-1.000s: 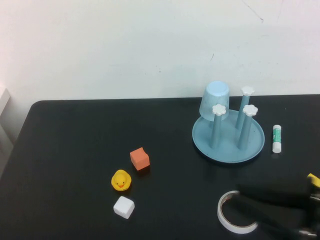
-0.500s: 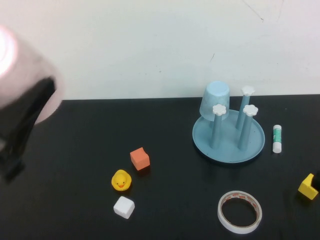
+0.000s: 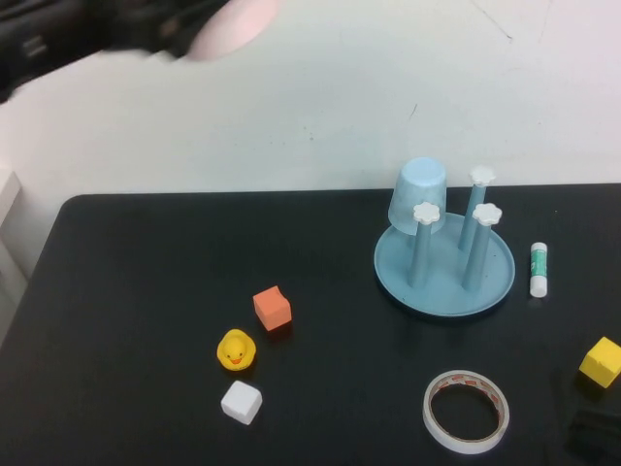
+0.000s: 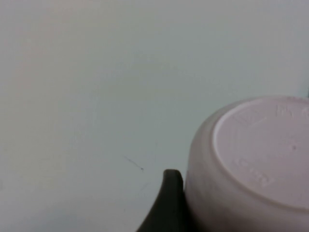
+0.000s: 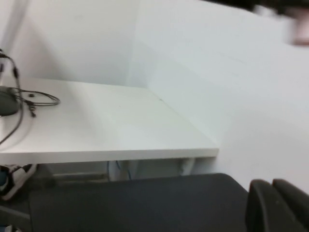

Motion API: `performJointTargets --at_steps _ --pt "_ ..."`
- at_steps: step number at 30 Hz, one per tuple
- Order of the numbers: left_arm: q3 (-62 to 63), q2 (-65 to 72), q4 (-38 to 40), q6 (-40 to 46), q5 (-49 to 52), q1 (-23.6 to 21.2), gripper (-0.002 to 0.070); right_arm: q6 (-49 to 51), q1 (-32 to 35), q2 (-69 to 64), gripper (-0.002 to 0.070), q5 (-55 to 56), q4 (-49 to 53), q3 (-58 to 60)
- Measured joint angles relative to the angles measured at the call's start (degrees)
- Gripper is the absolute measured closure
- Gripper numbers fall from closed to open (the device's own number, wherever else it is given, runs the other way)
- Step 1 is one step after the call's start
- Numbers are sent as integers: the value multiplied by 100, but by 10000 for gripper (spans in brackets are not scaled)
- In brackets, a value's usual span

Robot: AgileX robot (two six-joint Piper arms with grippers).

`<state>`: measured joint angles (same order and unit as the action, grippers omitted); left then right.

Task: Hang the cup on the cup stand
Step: Place the cup on the cup holder

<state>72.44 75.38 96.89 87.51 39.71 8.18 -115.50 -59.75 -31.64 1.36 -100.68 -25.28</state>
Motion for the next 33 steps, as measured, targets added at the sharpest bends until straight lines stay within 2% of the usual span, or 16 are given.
performJointTargets --at_steps 3,6,10,14,19,25,33 --pt "688 806 0 64 -475 619 64 -217 0 0 678 17 0 0" --pt "1364 1573 0 480 -852 1204 64 -812 0 0 678 666 3 0" --pt "2075 2607 22 770 -1070 1757 64 -1429 0 0 678 2666 -22 0" --pt "2658 3448 22 824 -1109 1975 64 -1413 0 0 678 4724 -81 0" --pt "3505 4526 22 824 -1176 2071 64 -936 0 4 678 6086 -81 0" --pt "4771 5740 34 1000 -1442 2399 65 -710 0 28 678 6237 -81 337" --pt "5813 6864 59 2441 -1891 2898 65 -592 0 28 678 5467 -81 679"
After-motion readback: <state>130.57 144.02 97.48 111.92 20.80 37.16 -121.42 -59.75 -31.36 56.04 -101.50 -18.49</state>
